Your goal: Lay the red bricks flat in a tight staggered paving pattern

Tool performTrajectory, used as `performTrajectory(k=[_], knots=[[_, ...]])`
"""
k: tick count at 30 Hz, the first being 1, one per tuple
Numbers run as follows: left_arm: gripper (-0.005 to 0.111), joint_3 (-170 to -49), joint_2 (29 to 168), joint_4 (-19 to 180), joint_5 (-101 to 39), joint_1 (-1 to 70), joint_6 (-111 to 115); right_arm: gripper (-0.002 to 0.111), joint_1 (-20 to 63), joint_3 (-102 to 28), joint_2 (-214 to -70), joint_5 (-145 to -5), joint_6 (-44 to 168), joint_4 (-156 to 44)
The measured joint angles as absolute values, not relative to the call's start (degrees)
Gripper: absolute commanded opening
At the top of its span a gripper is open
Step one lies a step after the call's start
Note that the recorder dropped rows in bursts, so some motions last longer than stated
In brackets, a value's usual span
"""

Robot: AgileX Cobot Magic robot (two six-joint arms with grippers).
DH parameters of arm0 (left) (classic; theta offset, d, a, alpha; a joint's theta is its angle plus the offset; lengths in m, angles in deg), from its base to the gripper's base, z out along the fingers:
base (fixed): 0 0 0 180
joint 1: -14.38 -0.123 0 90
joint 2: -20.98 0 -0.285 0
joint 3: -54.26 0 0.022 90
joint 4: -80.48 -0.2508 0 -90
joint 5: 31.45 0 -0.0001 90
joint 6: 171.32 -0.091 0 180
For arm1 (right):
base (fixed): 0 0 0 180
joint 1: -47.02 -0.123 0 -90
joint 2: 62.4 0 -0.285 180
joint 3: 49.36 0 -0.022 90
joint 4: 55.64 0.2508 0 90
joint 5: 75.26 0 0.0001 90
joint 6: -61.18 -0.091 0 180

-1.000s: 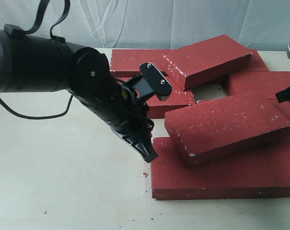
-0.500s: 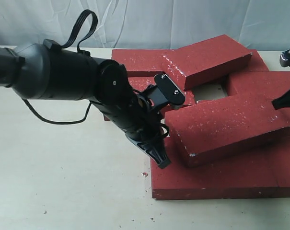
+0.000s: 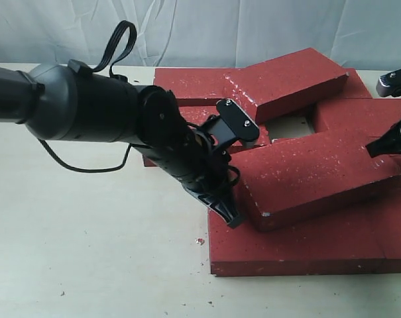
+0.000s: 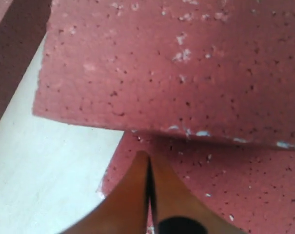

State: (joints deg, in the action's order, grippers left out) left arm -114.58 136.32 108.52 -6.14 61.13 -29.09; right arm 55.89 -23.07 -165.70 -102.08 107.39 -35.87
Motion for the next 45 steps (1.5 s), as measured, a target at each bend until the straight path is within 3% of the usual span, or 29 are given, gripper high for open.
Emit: performTrajectory(k=[14, 18, 30, 39, 45], knots=[[0.0, -114.58, 136.33, 109.58, -9.3, 61.13, -31.43, -0.001, 56.24, -26.02, -165.7, -110.21, 114.25, -25.82], [0.0, -114.21, 132.59, 103.27, -4.2, 60.31, -28.87, -0.001, 52.01, -26.74, -165.33, -110.11, 115.26, -25.58], [0.0, -113.44, 117.98, 92.58, 17.86, 41.18, -22.41, -0.001, 29.9, -34.13, -165.28, -103.64, 114.94, -17.31], [0.0, -101.4, 111.63, 84.94, 17.32, 26.52, -18.7, -0.001, 15.26, -42.46, -177.18, -99.54, 114.79, -8.85], [0.0, -95.71, 112.07, 84.52, 12.17, 21.95, -18.51, -0.001, 11.96, -45.0, -183.26, -98.97, 114.62, -7.65]])
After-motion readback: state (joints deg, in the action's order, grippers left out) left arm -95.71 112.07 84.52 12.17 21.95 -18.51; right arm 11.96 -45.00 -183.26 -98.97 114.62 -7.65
